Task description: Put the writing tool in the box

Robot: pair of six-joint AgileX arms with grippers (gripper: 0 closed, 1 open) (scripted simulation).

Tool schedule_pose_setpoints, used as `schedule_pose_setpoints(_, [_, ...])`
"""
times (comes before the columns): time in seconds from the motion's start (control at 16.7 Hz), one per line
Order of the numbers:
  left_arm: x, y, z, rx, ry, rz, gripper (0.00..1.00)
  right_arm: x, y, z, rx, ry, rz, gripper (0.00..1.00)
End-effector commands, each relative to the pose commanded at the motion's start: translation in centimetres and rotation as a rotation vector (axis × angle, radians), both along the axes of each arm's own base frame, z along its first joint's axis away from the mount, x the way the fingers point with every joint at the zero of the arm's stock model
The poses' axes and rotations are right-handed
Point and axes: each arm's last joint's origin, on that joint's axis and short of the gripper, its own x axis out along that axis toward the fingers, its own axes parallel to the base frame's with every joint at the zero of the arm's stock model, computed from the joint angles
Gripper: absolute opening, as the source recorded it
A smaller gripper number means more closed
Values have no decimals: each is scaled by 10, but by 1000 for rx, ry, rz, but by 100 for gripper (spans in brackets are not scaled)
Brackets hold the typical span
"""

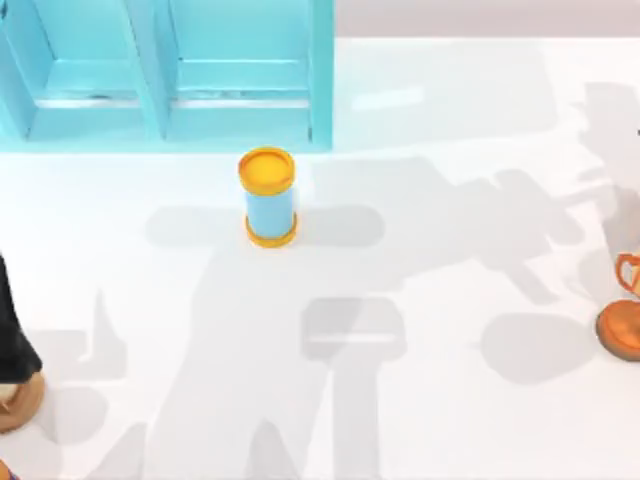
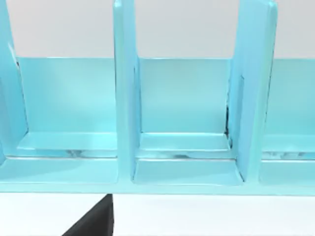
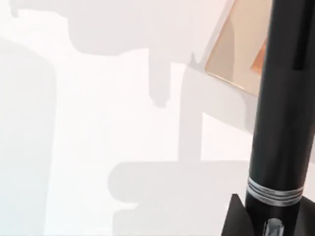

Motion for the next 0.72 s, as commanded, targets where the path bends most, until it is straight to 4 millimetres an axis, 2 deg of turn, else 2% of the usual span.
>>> schedule_pose_setpoints(0.3, [0, 0, 0, 0, 0, 0, 100, -26, -75, 1, -10, 8, -137, 0])
schedule_pose_setpoints(0.54, [0, 0, 0, 0, 0, 0, 100, -52, -114, -2, -8, 30, -209, 0])
schedule_pose_setpoints(0.72, [0, 0, 0, 0, 0, 0, 100, -83, -137, -5, -1, 77, -272, 0])
